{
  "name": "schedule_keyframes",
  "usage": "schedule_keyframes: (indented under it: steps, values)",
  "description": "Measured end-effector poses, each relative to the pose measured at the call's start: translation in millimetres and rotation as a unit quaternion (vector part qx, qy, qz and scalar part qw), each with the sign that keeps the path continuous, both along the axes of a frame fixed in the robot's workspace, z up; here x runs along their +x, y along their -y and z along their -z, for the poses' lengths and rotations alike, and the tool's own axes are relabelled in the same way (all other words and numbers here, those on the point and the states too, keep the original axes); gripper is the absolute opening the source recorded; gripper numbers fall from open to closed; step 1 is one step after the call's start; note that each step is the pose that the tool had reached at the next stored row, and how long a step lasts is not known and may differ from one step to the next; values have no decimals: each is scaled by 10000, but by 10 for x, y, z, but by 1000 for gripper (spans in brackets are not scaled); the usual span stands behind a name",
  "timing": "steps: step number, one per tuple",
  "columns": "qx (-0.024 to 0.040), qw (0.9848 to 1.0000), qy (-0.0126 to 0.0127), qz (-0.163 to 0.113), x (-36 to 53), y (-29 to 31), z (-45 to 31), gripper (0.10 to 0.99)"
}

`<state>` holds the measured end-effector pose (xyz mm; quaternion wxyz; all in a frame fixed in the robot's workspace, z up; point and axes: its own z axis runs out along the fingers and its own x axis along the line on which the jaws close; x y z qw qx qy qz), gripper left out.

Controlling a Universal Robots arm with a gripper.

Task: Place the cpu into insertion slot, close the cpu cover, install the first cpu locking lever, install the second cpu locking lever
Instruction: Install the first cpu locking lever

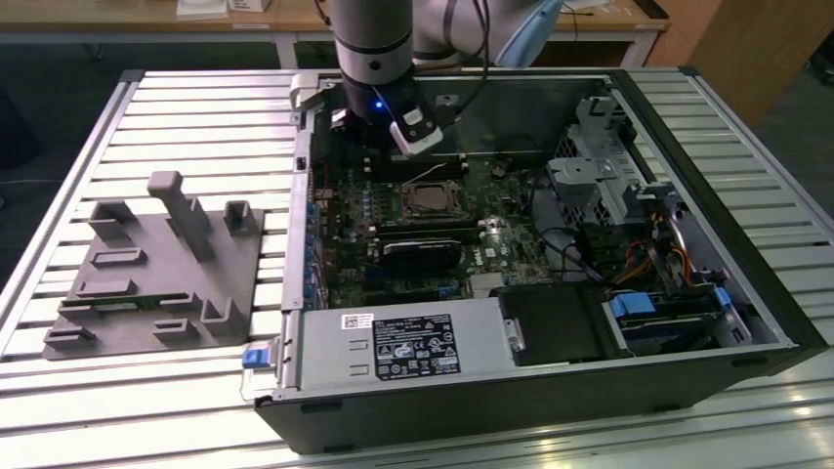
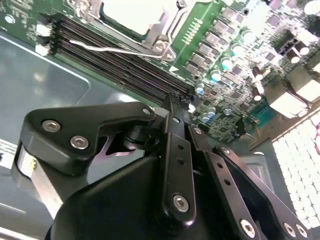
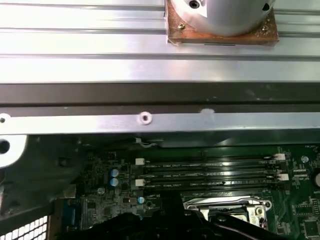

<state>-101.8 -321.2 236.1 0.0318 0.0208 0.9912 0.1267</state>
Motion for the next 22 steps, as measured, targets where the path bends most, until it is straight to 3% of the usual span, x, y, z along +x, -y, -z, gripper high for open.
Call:
schedule_keyframes:
  steps: [12,22]
  values:
    - [0,10000,0,0,447,0,11,106]
    - [0,10000,0,2,527,0,128,106]
